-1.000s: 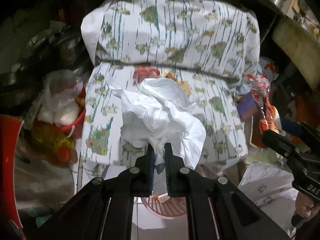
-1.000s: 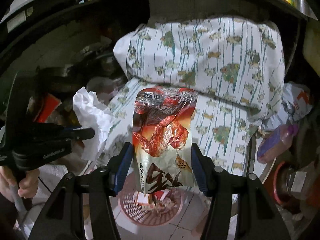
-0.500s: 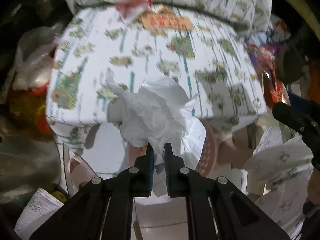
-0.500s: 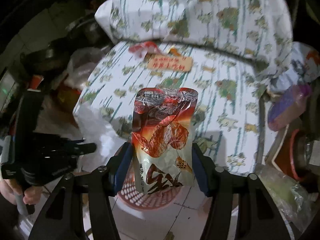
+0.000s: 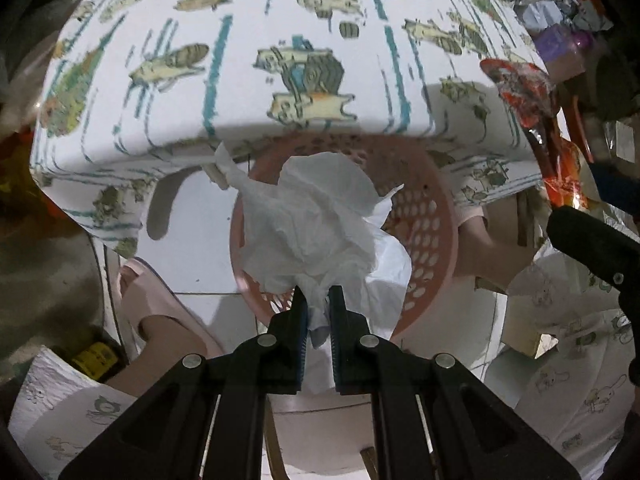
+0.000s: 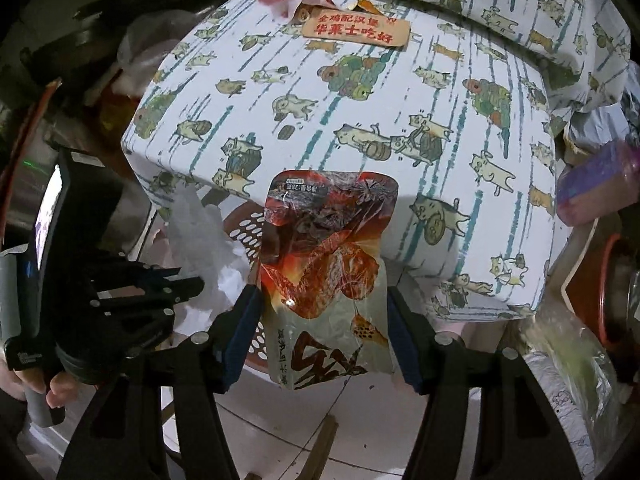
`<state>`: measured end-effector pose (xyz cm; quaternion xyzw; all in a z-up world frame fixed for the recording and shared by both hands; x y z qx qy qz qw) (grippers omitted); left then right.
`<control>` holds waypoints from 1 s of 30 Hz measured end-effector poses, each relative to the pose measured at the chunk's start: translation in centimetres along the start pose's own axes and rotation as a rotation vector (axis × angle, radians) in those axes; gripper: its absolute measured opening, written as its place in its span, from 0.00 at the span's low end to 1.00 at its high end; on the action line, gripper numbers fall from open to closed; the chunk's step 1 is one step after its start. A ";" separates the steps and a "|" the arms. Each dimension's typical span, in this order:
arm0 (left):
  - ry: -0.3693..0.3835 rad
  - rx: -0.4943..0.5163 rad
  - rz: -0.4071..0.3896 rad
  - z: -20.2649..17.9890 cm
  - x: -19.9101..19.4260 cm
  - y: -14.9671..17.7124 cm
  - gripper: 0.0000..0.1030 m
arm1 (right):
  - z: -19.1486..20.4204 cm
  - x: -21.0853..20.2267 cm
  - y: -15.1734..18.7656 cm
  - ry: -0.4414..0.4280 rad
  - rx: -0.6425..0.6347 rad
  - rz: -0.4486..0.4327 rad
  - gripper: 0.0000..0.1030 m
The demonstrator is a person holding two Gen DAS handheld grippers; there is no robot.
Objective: Collect trash
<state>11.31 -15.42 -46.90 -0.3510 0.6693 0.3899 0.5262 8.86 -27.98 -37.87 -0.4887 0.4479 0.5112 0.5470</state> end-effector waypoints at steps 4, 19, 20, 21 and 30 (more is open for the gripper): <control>0.014 -0.050 -0.040 0.7 -0.6 -0.3 0.53 | -0.4 0.2 0.1 -0.041 0.032 0.015 0.62; -0.035 -0.155 -0.223 5.2 -7.1 -1.6 0.57 | -0.7 -1.0 -0.3 -0.109 0.085 -0.037 0.69; -0.042 -0.157 -0.238 5.3 -7.7 -1.7 0.57 | -0.8 -1.2 -0.4 -0.110 0.088 -0.044 0.70; -0.049 -0.157 -0.254 5.5 -8.2 -1.7 0.57 | -0.9 -1.4 -0.4 -0.112 0.092 -0.052 0.70; -0.040 -0.142 -0.362 5.2 -11.6 -1.6 0.59 | -1.1 -4.0 -1.9 -0.110 0.126 -0.189 0.70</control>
Point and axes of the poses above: each gripper's, at about its wrist camera, not at the fingertips, and x roughly the way its jaws point, z to its left, y to its underside, the point moved 5 cm from there along x, roughly the way its jaws point, and after that the axes turned 8 degrees about z, right-handed, at the moved point
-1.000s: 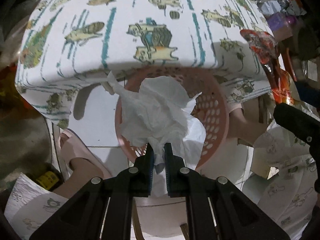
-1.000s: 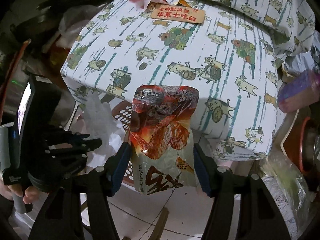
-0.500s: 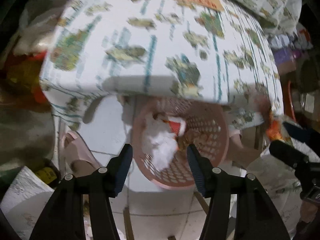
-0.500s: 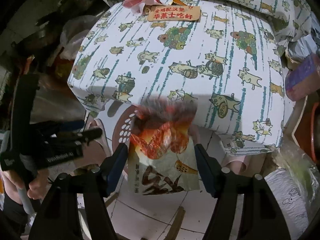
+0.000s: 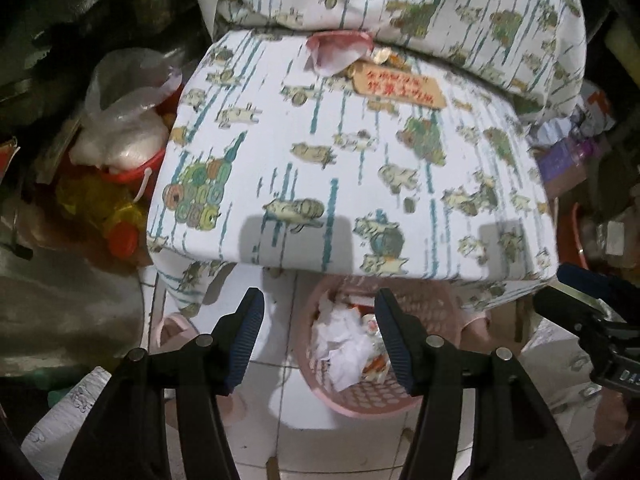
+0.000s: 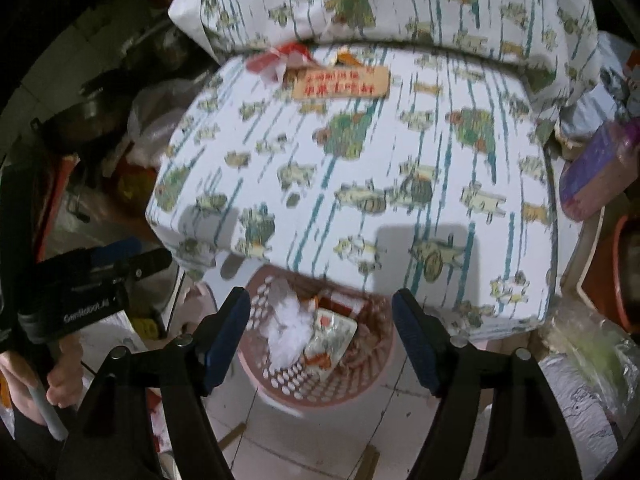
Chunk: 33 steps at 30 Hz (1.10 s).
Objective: Collect trash
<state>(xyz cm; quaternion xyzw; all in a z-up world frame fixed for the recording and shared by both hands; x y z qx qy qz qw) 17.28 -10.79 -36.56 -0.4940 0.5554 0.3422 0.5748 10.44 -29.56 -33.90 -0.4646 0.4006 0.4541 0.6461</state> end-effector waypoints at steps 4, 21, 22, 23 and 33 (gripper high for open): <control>-0.017 -0.004 -0.052 -0.4 -1.3 -0.5 0.67 | 0.2 -1.0 -0.7 0.021 -0.002 -0.061 0.73; -0.070 -0.011 -0.243 0.1 -6.2 -1.4 0.84 | 0.5 -3.7 -1.5 0.129 -0.018 -0.237 0.87; -0.065 -0.014 -0.260 0.2 -6.7 -1.4 0.84 | 0.6 -4.0 -1.5 0.140 -0.021 -0.251 0.88; -0.054 -0.018 -0.279 0.2 -7.1 -1.5 0.84 | 0.6 -4.2 -1.5 0.152 -0.025 -0.262 0.89; -0.050 -0.002 -0.448 -0.7 -13.7 -3.9 0.88 | 2.6 -9.0 -3.1 0.229 -0.057 -0.381 0.92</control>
Point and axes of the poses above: each gripper's, at about its wrist camera, not at the fingertips, and x roughly the way its jaws point, z to its left, y to its underside, the point moved 5 cm from there along x, roughly the way its jaws point, and after that the axes turned 8 degrees about z, right-handed, at the moved point
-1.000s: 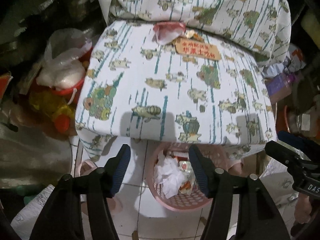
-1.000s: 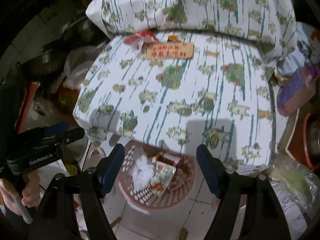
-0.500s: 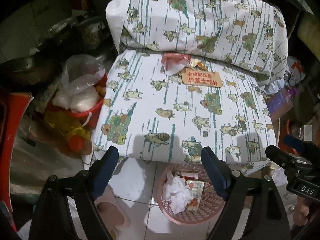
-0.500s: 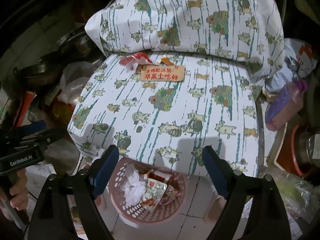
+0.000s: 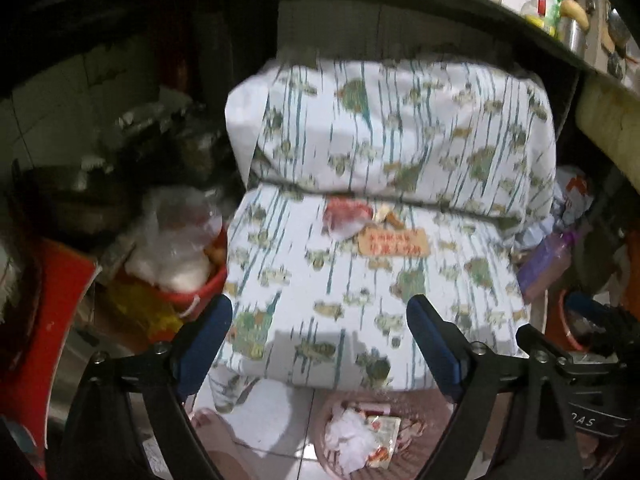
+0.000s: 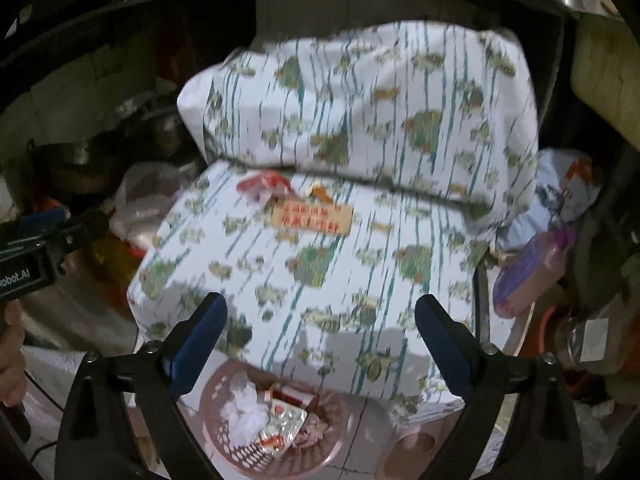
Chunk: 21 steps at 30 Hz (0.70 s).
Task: Collect trash
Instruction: 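Move both open tools back up toward the trash on the stool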
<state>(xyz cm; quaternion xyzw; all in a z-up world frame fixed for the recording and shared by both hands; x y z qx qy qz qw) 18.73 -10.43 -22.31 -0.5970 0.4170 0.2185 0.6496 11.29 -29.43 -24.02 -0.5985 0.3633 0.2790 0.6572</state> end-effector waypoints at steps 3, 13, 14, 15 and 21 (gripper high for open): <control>0.112 -0.042 -0.012 0.1 -0.7 -1.3 0.91 | -0.3 -1.3 -1.1 0.000 0.021 -0.038 0.93; -0.077 0.082 -0.213 0.5 -4.6 -7.8 0.92 | -0.4 -2.6 -7.2 -0.022 -0.004 -0.106 0.95; -0.074 0.086 -0.227 0.6 -5.0 -8.6 0.94 | -0.5 -2.8 -7.9 -0.016 -0.003 -0.118 0.95; -0.068 0.082 -0.237 0.8 -5.4 -9.2 1.00 | -0.7 -2.9 -8.7 -0.012 0.004 -0.131 0.95; -0.184 0.089 -0.344 1.6 -6.0 -12.0 1.00 | -2.0 -2.8 -13.0 -0.015 0.068 -0.194 0.99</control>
Point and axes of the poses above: each gripper's, at about its wrist camera, not at the fingertips, and x roughly the way its jaws point, z to its left, y to its underside, the point moved 5 cm from there along x, roughly the way its jaws point, and after that the axes turned 8 degrees about z, right-handed, at the moved point
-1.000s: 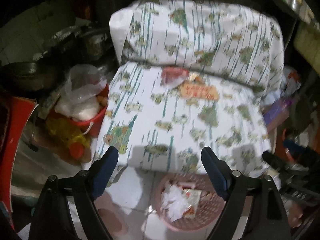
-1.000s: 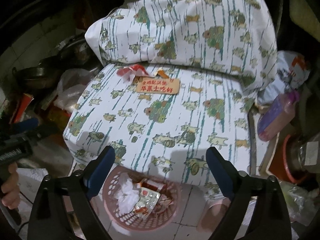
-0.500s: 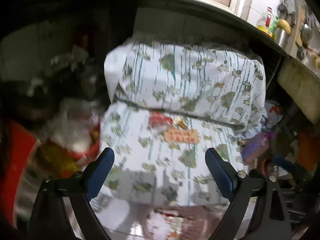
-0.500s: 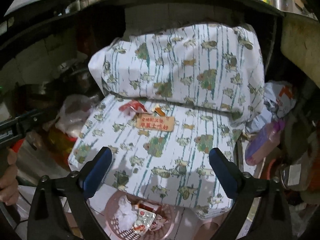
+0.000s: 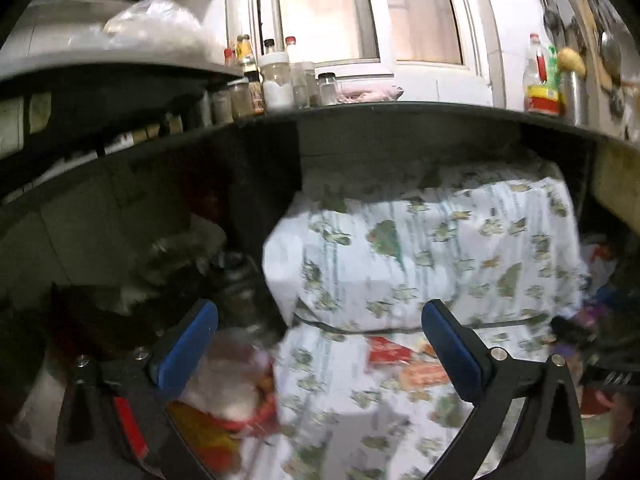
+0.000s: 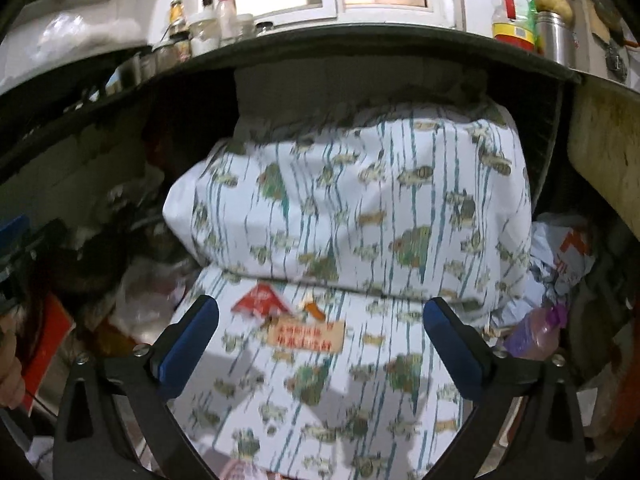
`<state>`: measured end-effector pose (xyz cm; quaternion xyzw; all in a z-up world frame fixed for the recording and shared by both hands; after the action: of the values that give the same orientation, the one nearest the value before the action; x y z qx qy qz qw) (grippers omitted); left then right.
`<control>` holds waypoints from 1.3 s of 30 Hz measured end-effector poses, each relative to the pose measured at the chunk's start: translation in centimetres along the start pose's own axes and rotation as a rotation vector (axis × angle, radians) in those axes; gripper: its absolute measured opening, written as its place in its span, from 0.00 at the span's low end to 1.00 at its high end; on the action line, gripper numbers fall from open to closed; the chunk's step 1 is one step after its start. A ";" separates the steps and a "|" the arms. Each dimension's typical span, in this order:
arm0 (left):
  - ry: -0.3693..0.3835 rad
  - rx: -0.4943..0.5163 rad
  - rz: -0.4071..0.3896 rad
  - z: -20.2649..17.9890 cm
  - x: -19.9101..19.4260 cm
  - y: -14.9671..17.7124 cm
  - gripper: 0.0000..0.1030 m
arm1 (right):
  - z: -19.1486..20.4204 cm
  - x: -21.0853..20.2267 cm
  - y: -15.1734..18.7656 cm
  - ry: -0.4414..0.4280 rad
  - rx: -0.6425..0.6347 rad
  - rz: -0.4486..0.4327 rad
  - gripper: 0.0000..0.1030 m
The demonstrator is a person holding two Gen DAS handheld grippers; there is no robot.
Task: Collect trash
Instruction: 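Move both open tools back up toward the trash on the stool, then grasp red-and-white paper box with left tool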
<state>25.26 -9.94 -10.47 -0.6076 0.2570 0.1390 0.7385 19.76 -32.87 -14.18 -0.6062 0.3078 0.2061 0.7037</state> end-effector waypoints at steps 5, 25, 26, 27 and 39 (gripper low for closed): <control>0.043 -0.030 0.121 -0.5 4.6 0.4 1.00 | -0.8 2.8 -1.3 0.011 0.008 0.020 0.99; 0.175 -0.082 0.550 -6.2 26.4 5.5 0.60 | -8.9 18.4 0.1 0.078 0.181 0.334 0.99; 0.204 -0.091 0.587 -6.8 27.3 6.4 0.56 | -9.6 19.2 0.8 0.089 0.220 0.366 0.99; 0.225 -0.101 0.611 -7.3 27.8 7.0 0.53 | -10.2 19.6 1.2 0.109 0.252 0.382 0.99; 0.208 0.023 0.679 -11.2 31.1 10.2 0.67 | -9.0 23.3 2.4 0.000 0.333 0.524 0.99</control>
<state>43.43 -21.86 -37.37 -0.4902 0.5197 0.3110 0.6268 33.40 -43.20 -32.48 -0.3825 0.4831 0.3273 0.7164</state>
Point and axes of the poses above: each gripper's, at about its wrist camera, not at the fingertips, and x roughly the way its jaws point, z to its left, y to its underside, the point moved 5 cm from there along x, roughly the way its jaws point, and after that the axes turned 8 degrees about z, right-handed, at the moved point
